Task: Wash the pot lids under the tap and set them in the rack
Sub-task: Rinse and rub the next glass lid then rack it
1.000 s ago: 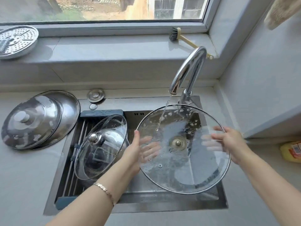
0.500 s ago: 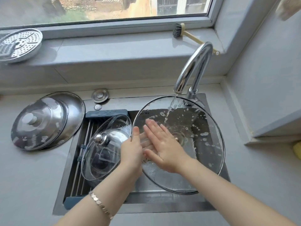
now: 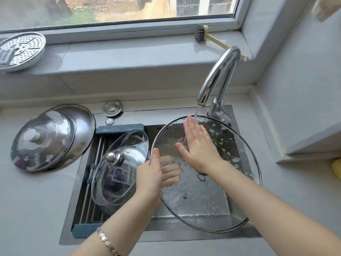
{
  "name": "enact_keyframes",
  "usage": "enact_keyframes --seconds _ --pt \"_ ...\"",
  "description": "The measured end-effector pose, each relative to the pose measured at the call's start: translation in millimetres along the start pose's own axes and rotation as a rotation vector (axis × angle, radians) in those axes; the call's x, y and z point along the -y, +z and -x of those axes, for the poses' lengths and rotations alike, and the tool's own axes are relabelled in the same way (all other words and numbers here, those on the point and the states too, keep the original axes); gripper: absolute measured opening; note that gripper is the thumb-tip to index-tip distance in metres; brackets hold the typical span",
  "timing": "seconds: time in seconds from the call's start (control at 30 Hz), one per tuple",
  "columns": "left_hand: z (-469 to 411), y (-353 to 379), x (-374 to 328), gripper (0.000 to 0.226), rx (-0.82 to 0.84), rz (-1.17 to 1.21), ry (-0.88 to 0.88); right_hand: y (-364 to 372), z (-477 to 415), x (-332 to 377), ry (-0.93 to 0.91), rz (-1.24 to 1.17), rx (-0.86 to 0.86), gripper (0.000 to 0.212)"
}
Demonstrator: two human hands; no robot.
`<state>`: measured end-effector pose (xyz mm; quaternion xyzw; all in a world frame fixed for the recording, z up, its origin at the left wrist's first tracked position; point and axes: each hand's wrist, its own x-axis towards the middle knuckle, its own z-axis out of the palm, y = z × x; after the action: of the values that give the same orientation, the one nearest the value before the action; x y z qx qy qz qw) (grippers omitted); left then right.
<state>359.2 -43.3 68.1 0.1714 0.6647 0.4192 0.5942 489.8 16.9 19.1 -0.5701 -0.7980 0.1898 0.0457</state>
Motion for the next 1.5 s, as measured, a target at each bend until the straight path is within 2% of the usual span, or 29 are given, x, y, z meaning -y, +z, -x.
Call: enact_keyframes --seconds 0.13,0.17,0.23,0.3,0.37,0.43,0.53,0.57,0.63,0.67,0.73,0.8,0.9,0.93,1.07,1.17,1.2,1.27,1.37,1.47,1.5 --pt "-0.3 0.4 -1.6 0.043 -0.034 -0.009 0.011 9.7 12.9 23.5 -0.204 -0.075 0.072 0.086" --pt "-0.5 -0.5 -2.0 0.044 -0.035 -0.016 0.016 9.3 12.9 17.3 -0.178 -0.056 0.053 0.085" --pt "1.5 -2.0 -3.9 0.045 -0.027 -0.02 0.033 7.1 6.4 -5.7 0.023 -0.013 -0.007 0.08" --pt "3.3 -1.1 -6.5 0.045 -0.028 -0.018 0.067 4.7 3.2 -23.8 0.244 -0.058 -0.039 0.076" --pt "4.4 1.7 -8.9 0.043 -0.032 -0.035 0.11 10.7 9.7 -20.0 0.354 -0.139 -0.111 0.078" --pt "4.6 4.8 -9.8 0.043 -0.042 -0.045 0.144 20.4 23.0 -5.9 0.318 -0.2 -0.137 0.08" --pt "1.8 5.5 -11.9 0.043 -0.078 -0.03 0.155 31.6 35.3 -4.8 0.106 -0.206 -0.057 0.078" --pt "0.7 5.3 -13.7 0.043 -0.085 -0.006 0.145 32.8 32.6 -12.9 0.149 -0.192 -0.065 0.077" --pt "-1.7 4.6 -16.3 0.042 -0.094 0.041 0.142 31.6 27.3 -25.7 0.374 -0.173 -0.107 0.075" --pt "-2.8 4.2 -16.5 0.04 -0.095 0.049 0.153 31.9 25.7 -25.5 0.412 -0.168 -0.108 0.073" --pt "-5.0 5.3 -16.3 0.037 -0.101 0.046 0.186 36.1 21.9 -16.6 0.285 -0.17 -0.12 0.071" --pt "-7.0 8.1 -16.1 0.037 -0.105 0.057 0.201 32.8 13.2 -10.5 0.158 -0.194 -0.172 0.079" --pt "-12.9 11.9 -19.3 0.038 -0.1 0.092 0.231 19.8 -3.1 -6.0 0.145 -0.185 -0.266 0.077" --pt "-15.3 13.2 -21.2 0.038 -0.093 0.104 0.243 16.8 -5.0 0.9 0.063 -0.166 -0.281 0.074" --pt "-23.8 12.9 -31.1 0.041 -0.073 0.142 0.307 27.3 8.2 33.1 -0.483 -0.045 -0.295 0.058" --pt "-27.2 6.3 -37.0 0.044 -0.03 0.211 0.33 33.0 24.0 6.5 -0.735 0.119 -0.211 0.053" --pt "-28.0 4.1 -37.9 0.043 -0.029 0.211 0.349 32.7 26.0 -7.9 -0.76 0.179 -0.194 0.053" --pt "-29.4 1.8 -39.0 0.041 -0.041 0.202 0.385 30.6 25.9 -28.4 -0.698 0.249 -0.189 0.055" --pt "-30.7 6.3 -41.5 0.04 -0.078 0.198 0.41 36.7 30.8 -18.4 -0.565 0.161 -0.178 0.062" --pt "-29.7 10.9 -44.9 0.038 -0.118 0.205 0.44 53.3 44.6 -5.7 -0.626 0.084 -0.181 0.068" --pt "-29.6 10.0 -45.1 0.038 -0.132 0.201 0.457 54.9 45.4 -11.1 -0.595 0.094 -0.19 0.068"
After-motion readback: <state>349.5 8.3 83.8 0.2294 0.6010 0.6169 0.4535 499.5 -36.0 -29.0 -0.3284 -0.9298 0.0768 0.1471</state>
